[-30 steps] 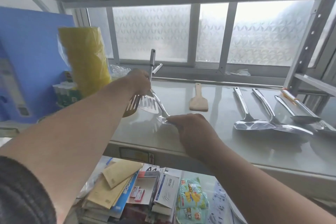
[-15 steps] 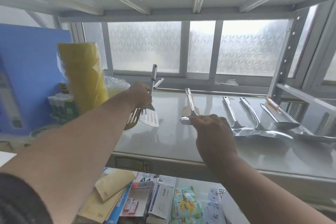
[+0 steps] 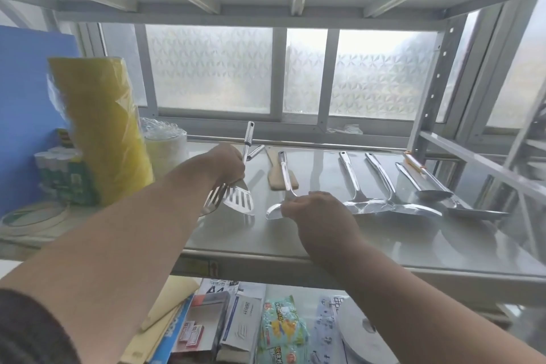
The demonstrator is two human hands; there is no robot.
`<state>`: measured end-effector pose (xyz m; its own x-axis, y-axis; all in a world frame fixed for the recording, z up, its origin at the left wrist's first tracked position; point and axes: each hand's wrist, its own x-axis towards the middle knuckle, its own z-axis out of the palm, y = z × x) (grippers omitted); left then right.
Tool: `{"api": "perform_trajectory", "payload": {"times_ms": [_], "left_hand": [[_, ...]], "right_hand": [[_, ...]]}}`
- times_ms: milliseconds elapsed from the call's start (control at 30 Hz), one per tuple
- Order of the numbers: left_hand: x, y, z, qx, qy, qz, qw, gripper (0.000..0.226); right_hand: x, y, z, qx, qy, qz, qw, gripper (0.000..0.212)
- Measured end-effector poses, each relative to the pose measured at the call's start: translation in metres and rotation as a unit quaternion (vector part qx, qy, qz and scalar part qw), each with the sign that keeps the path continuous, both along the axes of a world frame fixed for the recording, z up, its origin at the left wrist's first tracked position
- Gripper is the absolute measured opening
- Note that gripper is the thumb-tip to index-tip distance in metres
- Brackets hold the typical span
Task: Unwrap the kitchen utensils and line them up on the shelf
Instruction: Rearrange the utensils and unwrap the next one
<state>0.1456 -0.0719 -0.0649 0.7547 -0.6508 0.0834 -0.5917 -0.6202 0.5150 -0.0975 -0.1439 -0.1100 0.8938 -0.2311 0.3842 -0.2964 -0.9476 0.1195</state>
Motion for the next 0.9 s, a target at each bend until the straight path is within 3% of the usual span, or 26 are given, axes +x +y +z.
{"api": "perform_trajectory", "payload": {"times_ms": [200,367,600,733,833,900], "left_hand": [[0.011,0.01,-0.008,0.02,0.003,0.026,0.999,0.035],[0.003,-0.001,-0.014,-0.006,0.029,0.02,0.999,0.031],[-0.008,-0.024,-0.019,0.051,-0.004,0.019,0.998,0.016],[-0.019,-0.033,-0.018,0.094,-0.052,0.011,0.994,0.02],[-0.032,-0.04,-0.017,0.133,-0.11,-0.003,0.985,0.046],[-0.046,-0.039,-0.019,0.085,-0.146,-0.022,0.985,0.05]], "right_hand": [[0.007,0.007,-0.005,-0.009,-0.011,0.012,1.0,0.058],[-0.004,0.012,0.005,-0.003,0.004,-0.068,0.998,0.047],[-0.01,-0.009,0.005,0.061,0.056,-0.095,0.992,0.043],[-0.015,-0.016,0.0,0.083,0.006,-0.059,0.995,0.033],[-0.02,-0.015,-0.005,0.088,-0.063,-0.024,0.994,0.041],[-0.028,-0.013,-0.011,0.091,-0.117,0.0,0.989,0.039]]}}
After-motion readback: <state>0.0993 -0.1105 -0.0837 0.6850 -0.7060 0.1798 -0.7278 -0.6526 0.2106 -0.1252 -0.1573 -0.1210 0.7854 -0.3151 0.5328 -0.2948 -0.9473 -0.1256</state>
